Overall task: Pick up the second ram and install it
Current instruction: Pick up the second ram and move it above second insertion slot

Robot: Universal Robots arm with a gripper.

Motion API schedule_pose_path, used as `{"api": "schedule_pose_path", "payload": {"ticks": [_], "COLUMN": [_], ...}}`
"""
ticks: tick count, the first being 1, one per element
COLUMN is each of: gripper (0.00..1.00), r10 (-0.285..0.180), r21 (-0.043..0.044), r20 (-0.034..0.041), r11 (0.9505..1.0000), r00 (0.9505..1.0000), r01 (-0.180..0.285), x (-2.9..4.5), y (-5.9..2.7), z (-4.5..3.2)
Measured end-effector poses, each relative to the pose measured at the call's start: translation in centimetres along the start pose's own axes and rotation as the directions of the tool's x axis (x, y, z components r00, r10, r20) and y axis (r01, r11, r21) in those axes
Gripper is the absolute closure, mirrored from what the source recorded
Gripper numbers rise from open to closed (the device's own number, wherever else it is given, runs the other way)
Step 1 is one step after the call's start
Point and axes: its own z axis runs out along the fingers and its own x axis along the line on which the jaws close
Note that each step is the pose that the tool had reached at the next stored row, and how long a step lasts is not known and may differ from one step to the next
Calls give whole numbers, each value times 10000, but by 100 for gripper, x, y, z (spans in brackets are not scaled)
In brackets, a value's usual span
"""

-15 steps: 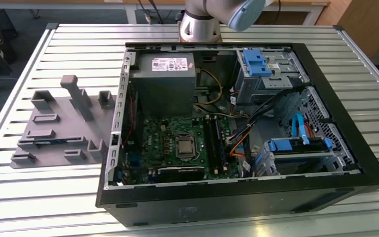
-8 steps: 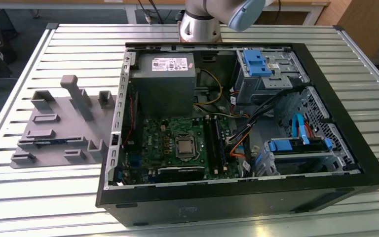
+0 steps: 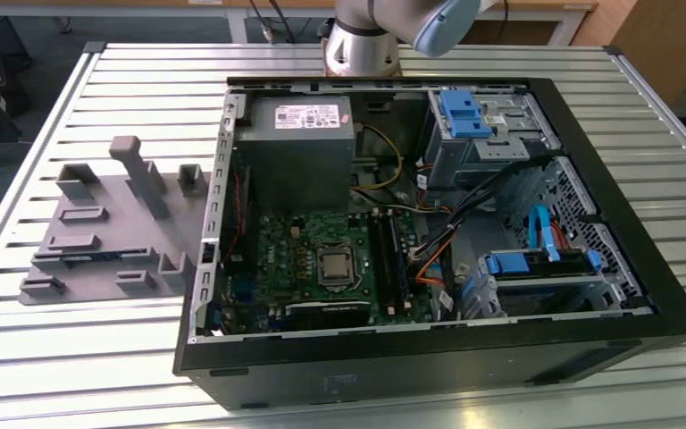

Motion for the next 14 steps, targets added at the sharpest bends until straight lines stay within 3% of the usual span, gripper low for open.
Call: {"api": "schedule_pose_path", "payload": {"ticks": [14], "gripper": [89], "r10": [38], "r21": [1], "r20": [-2], "r11": [10000], "r00": [10000], "r01": [-38], "x": [6], "y": [-2], "z": [58]}}
